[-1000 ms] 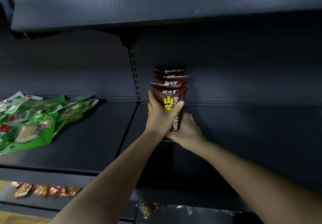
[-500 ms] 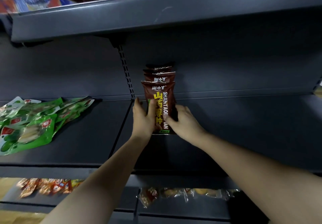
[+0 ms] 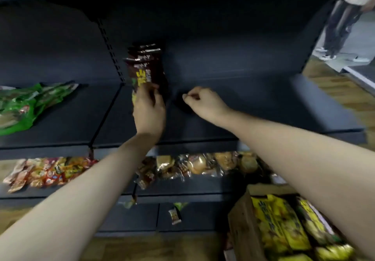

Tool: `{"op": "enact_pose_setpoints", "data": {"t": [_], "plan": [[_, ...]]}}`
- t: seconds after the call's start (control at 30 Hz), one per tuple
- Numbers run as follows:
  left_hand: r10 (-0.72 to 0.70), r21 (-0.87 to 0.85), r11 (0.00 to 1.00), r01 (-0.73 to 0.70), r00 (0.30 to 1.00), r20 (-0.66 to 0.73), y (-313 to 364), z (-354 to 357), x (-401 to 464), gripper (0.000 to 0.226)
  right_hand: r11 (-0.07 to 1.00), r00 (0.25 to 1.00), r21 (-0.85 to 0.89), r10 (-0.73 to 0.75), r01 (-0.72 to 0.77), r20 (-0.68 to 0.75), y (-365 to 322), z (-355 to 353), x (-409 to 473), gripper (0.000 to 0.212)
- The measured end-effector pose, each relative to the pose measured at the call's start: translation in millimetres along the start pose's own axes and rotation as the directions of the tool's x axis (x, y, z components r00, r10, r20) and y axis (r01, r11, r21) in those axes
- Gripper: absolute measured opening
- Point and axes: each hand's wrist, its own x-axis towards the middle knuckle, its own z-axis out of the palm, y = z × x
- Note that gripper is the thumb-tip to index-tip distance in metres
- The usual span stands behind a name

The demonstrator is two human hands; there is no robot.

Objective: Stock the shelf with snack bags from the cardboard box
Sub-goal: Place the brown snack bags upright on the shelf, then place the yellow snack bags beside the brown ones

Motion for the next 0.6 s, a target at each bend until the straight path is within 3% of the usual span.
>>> {"op": "enact_pose_setpoints", "data": {"t": [0.17,0.33,0.5,0.6], "plan": [[0.067,-0.141,0.990,-0.023,0.947,0.315,37.8,31.3,-62.3,0.018,1.000,1.000,0.016,0.015,-0.015,0.016,34.5,-45.2,-42.6,0.033],[0.070,-0.254,0.966,0.048,0.898,0.434,64.7,79.2,-144.0,0.017,0.993,0.998,0.099,0.066,-0.066,0.009,81.6,-75.5,-92.1,0.039],[-0.054,-0.122,0.982,0.143,0.837,0.545,61.9,131.9,-224.0,0.016,0.986,0.984,0.057,0.152,-0.158,0.090,141.5,-93.7,-141.9,0.034],[-0.129,-0.009,0.984,0.177,0.752,0.647,55.7,153.2,-263.1,0.021,0.977,0.972,0.019,0.209,-0.212,0.108,183.7,-103.2,-167.9,0.035]]}}
